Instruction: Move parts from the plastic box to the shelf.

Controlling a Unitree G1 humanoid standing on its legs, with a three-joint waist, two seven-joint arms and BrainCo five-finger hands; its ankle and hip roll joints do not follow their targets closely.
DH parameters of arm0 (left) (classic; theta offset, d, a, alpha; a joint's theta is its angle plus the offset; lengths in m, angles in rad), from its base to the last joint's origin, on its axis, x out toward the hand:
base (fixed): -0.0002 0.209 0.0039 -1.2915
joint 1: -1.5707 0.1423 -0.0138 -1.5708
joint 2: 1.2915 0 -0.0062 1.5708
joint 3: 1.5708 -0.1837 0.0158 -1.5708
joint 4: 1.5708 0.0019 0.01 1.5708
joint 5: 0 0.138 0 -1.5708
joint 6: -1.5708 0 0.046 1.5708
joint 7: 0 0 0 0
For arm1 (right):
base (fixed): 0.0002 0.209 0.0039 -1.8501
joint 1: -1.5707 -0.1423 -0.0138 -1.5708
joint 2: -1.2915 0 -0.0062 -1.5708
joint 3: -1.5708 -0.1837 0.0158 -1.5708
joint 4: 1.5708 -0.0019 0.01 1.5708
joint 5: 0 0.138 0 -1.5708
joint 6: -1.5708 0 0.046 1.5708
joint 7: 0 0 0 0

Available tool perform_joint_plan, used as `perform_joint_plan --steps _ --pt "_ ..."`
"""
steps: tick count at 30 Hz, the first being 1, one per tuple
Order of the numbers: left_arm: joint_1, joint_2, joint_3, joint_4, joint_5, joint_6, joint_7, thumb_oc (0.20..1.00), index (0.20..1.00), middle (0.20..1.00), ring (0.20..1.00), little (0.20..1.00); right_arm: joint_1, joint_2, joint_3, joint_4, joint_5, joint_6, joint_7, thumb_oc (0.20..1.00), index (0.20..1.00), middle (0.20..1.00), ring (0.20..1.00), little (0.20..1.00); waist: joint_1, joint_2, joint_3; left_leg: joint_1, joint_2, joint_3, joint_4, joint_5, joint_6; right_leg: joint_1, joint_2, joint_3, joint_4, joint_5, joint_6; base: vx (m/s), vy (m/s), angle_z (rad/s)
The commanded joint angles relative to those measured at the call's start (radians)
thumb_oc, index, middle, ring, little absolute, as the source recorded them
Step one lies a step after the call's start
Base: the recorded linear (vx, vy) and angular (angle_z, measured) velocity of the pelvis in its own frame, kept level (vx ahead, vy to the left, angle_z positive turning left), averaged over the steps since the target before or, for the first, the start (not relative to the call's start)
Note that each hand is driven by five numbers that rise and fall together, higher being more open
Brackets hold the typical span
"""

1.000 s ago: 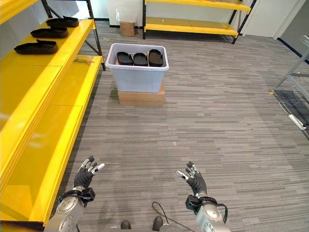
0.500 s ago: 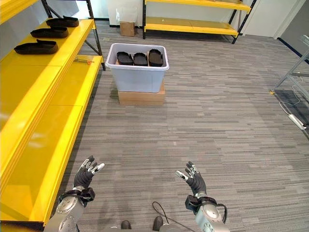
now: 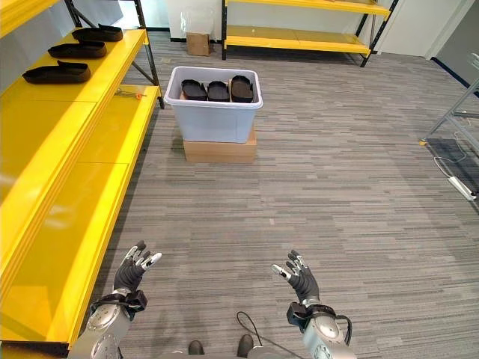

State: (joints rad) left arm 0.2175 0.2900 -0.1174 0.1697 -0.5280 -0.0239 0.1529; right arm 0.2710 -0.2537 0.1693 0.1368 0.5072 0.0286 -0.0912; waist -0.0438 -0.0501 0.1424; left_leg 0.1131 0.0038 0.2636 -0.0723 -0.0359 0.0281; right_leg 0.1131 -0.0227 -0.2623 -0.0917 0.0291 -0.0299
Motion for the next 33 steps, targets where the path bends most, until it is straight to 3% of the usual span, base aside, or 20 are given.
perform_joint_plan --steps 1,6,14,15,17,19,20,22,24,27,28,32,33 --pt "-0.043 0.035 -0.005 -0.044 0.017 -0.038 -0.015 1.000 1.000 1.000 1.000 1.000 -0.036 -0.017 -0.030 0.001 0.019 -0.032 0.012 1.000 1.000 1.000 1.000 1.000 0.003 0.025 -0.027 -0.013 0.131 0.024 -0.015 0.050 -0.102 0.019 -0.155 -0.008 0.004 -0.012 0.181 0.01 0.047 0.00" --pt "-0.049 0.042 0.003 -0.044 0.025 -0.042 -0.007 1.000 1.000 1.000 1.000 1.000 -0.046 -0.010 -0.025 0.010 0.016 -0.026 0.020 1.000 1.000 1.000 1.000 1.000 0.009 0.022 -0.021 -0.016 0.106 0.029 -0.015 0.032 -0.080 -0.003 -0.182 -0.001 0.037 -0.001 0.199 0.02 0.105 -0.01" --pt "-0.064 0.055 -0.001 -0.052 0.016 -0.049 -0.009 1.000 1.000 1.000 1.000 1.000 -0.051 -0.005 -0.035 0.016 0.028 -0.029 0.038 1.000 1.000 1.000 1.000 1.000 0.016 0.028 0.015 -0.030 0.044 -0.004 0.019 -0.010 -0.026 -0.083 -0.265 0.013 0.251 0.007 0.215 0.01 0.148 0.11" --pt "-0.074 0.057 -0.006 -0.051 0.017 -0.046 -0.009 1.000 1.000 1.000 1.000 1.000 -0.043 0.001 -0.043 0.018 0.026 -0.033 0.037 1.000 1.000 1.000 1.000 1.000 0.013 0.030 0.031 -0.038 0.018 -0.021 0.053 -0.033 0.003 -0.148 -0.308 0.023 0.404 0.068 0.211 0.00 0.246 0.26" --pt "-0.079 0.055 -0.009 -0.062 0.003 -0.045 -0.011 1.000 1.000 1.000 1.000 1.000 -0.034 0.005 -0.045 0.018 0.021 -0.035 0.030 1.000 1.000 1.000 1.000 1.000 -0.005 0.047 0.063 -0.021 -0.002 -0.036 0.058 -0.044 0.036 -0.232 -0.316 0.067 0.585 0.150 0.197 -0.01 0.308 0.24" --pt "-0.080 0.061 -0.002 -0.070 0.017 -0.045 -0.008 1.000 1.000 1.000 1.000 1.000 -0.029 0.006 -0.047 0.020 0.027 -0.039 0.033 1.000 1.000 1.000 1.000 1.000 -0.014 0.070 0.086 0.005 -0.001 -0.034 0.047 -0.051 0.051 -0.309 -0.303 0.066 0.719 0.109 0.182 0.07 0.235 0.32" --pt "-0.079 0.061 0.006 -0.069 0.023 -0.044 -0.004 1.000 1.000 1.000 1.000 1.000 -0.026 0.011 -0.052 0.029 0.038 -0.043 0.029 1.000 1.000 1.000 1.000 1.000 -0.014 0.075 0.089 0.035 -0.014 -0.037 0.040 -0.076 0.049 -0.330 -0.315 0.055 0.750 0.080 0.200 0.19 0.158 0.14" --pt "-0.081 0.058 0.011 -0.067 0.022 -0.044 -0.005 1.000 1.000 1.000 1.000 1.000 -0.027 0.012 -0.058 0.031 0.054 -0.042 0.031 1.000 1.000 1.000 1.000 1.000 -0.020 0.078 0.090 0.035 -0.016 -0.026 0.045 -0.069 0.050 -0.350 -0.305 0.026 0.716 0.084 0.177 0.14 0.044 -0.16" --pt "-0.082 0.053 0.018 -0.074 0.019 -0.045 -0.019 1.000 1.000 1.000 1.000 1.000 -0.010 0.005 -0.083 0.020 0.074 -0.043 0.039 1.000 1.000 1.000 1.000 1.000 -0.043 0.078 0.098 0.081 -0.032 -0.050 0.059 -0.121 0.036 -0.358 -0.288 -0.009 0.587 0.048 0.193 0.23 -0.014 0.11" --pt "-0.083 0.049 0.014 -0.074 0.017 -0.045 -0.028 1.000 1.000 1.000 1.000 1.000 -0.009 -0.007 -0.103 0.016 0.075 -0.045 0.027 1.000 1.000 1.000 1.000 1.000 -0.053 0.078 0.104 0.097 -0.037 -0.058 0.085 -0.154 0.029 -0.358 -0.309 -0.036 0.479 0.067 0.203 0.15 -0.041 0.13" --pt "-0.091 0.038 0.008 -0.064 0.008 -0.043 -0.029 1.000 1.000 1.000 1.000 1.000 -0.008 -0.011 -0.118 0.014 0.071 -0.046 0.020 1.000 1.000 1.000 1.000 1.000 -0.065 0.073 0.103 0.109 -0.044 -0.063 0.116 -0.181 0.011 -0.360 -0.311 -0.054 0.368 0.090 0.211 0.23 -0.064 0.20" --pt "-0.091 0.019 -0.009 -0.056 0.018 -0.043 -0.042 1.000 1.000 1.000 1.000 1.000 -0.003 -0.022 -0.138 0.003 0.058 -0.047 0.012 1.000 1.000 1.000 1.000 1.000 -0.096 0.074 0.096 0.157 -0.055 -0.080 0.149 -0.229 -0.006 -0.391 -0.330 -0.047 0.298 0.162 0.241 0.24 -0.077 0.35" --pt "-0.086 0.014 -0.011 -0.052 0.019 -0.042 -0.049 1.000 1.000 1.000 1.000 1.000 0.010 -0.018 -0.143 -0.002 0.059 -0.046 0.019 1.000 1.000 1.000 1.000 1.000 -0.099 0.068 0.088 0.161 -0.057 -0.078 0.159 -0.233 -0.019 -0.371 -0.334 -0.075 0.263 0.156 0.226 0.16 -0.072 0.27"
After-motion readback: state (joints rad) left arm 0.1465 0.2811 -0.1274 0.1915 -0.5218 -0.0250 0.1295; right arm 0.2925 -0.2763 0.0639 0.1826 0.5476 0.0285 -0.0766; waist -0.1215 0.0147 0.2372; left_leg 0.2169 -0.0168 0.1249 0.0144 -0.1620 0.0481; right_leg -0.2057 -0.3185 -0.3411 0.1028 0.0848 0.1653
